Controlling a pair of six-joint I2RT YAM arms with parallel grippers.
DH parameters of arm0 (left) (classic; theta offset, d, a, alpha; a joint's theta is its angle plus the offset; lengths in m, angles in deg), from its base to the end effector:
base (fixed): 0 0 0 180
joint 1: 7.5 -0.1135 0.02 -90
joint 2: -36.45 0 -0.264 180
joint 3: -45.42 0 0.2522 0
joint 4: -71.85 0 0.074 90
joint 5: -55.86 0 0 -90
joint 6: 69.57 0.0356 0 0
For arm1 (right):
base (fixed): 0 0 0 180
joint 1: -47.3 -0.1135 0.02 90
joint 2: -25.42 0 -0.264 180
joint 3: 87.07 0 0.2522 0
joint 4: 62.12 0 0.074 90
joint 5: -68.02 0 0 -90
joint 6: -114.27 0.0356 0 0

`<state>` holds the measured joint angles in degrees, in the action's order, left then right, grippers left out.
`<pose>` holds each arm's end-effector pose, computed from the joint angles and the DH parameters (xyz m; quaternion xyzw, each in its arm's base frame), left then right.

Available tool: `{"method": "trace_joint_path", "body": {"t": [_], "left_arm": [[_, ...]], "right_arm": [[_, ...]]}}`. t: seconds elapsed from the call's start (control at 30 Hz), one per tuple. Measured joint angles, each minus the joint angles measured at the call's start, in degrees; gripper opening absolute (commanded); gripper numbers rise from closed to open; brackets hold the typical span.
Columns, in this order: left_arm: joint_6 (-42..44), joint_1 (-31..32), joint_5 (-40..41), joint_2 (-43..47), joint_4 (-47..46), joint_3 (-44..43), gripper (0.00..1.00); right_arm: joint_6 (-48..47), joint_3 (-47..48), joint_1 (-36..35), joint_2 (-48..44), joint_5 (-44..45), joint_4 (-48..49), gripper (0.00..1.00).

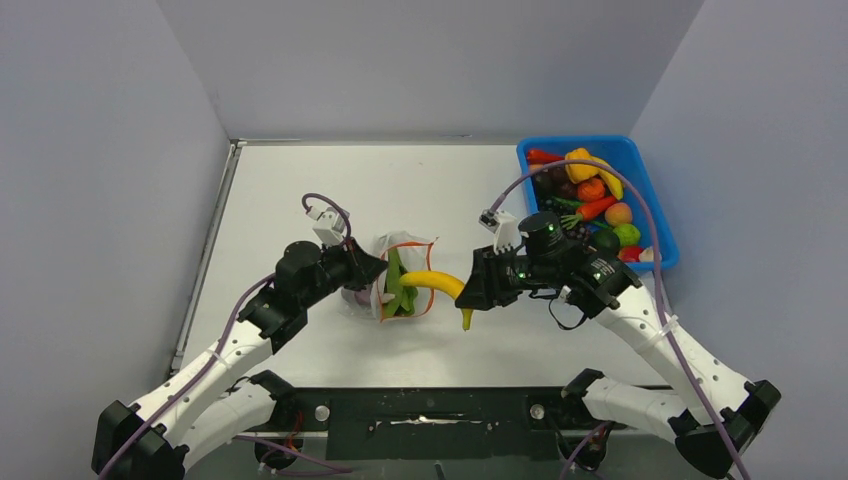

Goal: Place the food in the zip-top bag and seal the zipper
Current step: Place the fake fruit in the zipper food storage bag.

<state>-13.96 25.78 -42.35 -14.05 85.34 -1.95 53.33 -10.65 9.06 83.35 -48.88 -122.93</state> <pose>0.1716 -0.1187 0.2722 0.0350 0.8002 -0.3795 0.4631 0.1449 0.1347 0.3460 -0.1649 0.8792 0.3949 0.2093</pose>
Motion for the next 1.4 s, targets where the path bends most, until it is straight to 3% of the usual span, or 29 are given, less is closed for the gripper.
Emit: {"method": "trace_joint_path", "body": {"t": [0.83,1.4], "left_arm": [[-4.9,0.0,-8.5,0.0,-6.5,2.7,0.0],[-9.0,0.2,-10.3,0.0,-10.4,4.7,0.0]], "right_arm": [[11.8,-0.5,-4.3,15.0,10.8,14.7,0.19],[13.1,-1.9,-8.6,21.8,20.8,21.8,0.22]]}}
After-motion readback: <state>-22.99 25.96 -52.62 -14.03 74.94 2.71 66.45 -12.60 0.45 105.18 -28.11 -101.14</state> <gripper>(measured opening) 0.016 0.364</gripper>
